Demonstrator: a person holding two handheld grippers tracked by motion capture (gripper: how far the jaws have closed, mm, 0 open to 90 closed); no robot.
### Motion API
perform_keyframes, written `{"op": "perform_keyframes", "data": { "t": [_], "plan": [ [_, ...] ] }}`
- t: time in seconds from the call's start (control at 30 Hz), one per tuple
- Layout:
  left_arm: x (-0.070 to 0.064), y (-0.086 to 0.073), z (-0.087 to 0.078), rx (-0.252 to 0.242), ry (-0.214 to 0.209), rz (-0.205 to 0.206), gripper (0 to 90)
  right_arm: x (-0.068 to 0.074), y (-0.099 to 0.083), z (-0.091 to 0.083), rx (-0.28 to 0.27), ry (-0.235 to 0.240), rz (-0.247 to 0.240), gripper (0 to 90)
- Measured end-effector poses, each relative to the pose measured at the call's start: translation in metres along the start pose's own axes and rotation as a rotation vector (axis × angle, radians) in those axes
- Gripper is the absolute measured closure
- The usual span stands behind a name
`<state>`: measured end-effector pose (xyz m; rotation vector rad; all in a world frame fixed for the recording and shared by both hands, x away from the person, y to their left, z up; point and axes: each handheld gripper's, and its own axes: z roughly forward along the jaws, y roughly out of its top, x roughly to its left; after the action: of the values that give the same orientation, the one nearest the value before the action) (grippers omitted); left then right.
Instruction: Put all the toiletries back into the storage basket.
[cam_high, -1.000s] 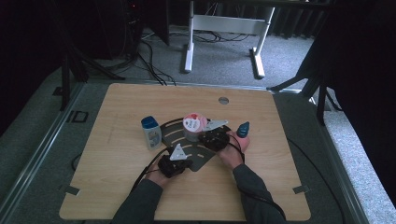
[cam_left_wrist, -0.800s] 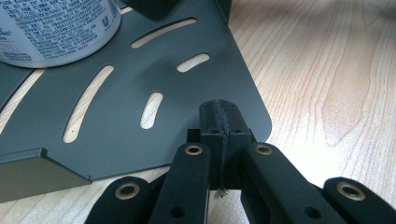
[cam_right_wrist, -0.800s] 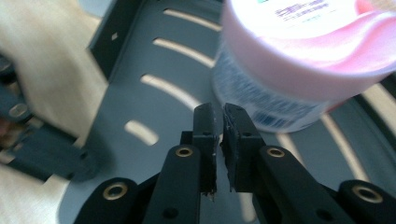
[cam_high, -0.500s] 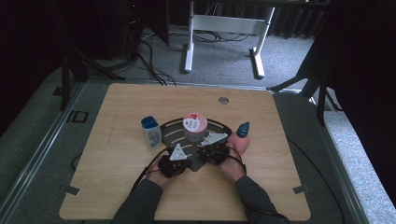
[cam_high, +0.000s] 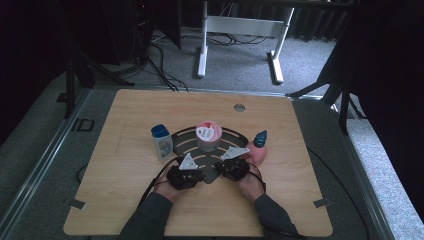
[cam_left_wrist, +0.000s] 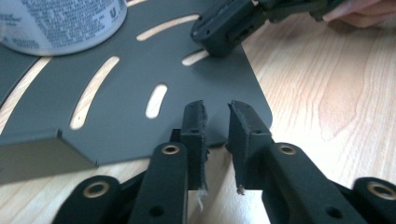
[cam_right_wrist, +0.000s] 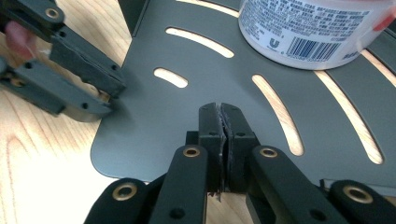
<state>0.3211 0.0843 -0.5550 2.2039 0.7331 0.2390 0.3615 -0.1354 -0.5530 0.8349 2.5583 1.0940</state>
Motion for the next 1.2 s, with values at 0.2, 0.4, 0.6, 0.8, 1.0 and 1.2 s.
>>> {"op": "perform_keyframes", "data": {
  "t": [0.2, 0.4, 0.6, 0.8, 1.0, 1.2],
  "plan": [
    [0.002, 0.000, -0.017, 0.005, 0.014, -0.005, 68.8, -0.001, -0.002, 0.000, -0.015, 0.005, 0.013, 87.9],
    [0.010, 0.000, -0.038, -0.013, 0.028, -0.022, 66.0, -0.001, -0.006, 0.000, -0.039, 0.006, 0.032, 84.6],
    [0.016, -0.001, -0.056, -0.016, 0.040, -0.018, 62.6, -0.002, -0.008, 0.000, -0.054, 0.019, 0.043, 82.7],
    [0.021, -0.003, -0.073, -0.008, 0.043, -0.027, 59.8, -0.002, -0.008, 0.001, -0.060, 0.028, 0.052, 81.1],
    [0.024, -0.002, -0.087, 0.023, 0.070, -0.024, 58.3, -0.002, -0.008, 0.001, -0.060, 0.035, 0.056, 80.3],
    [0.027, 0.000, -0.099, 0.046, 0.096, -0.021, 57.6, -0.003, -0.008, 0.001, -0.061, 0.039, 0.060, 80.2]
  ]
}}
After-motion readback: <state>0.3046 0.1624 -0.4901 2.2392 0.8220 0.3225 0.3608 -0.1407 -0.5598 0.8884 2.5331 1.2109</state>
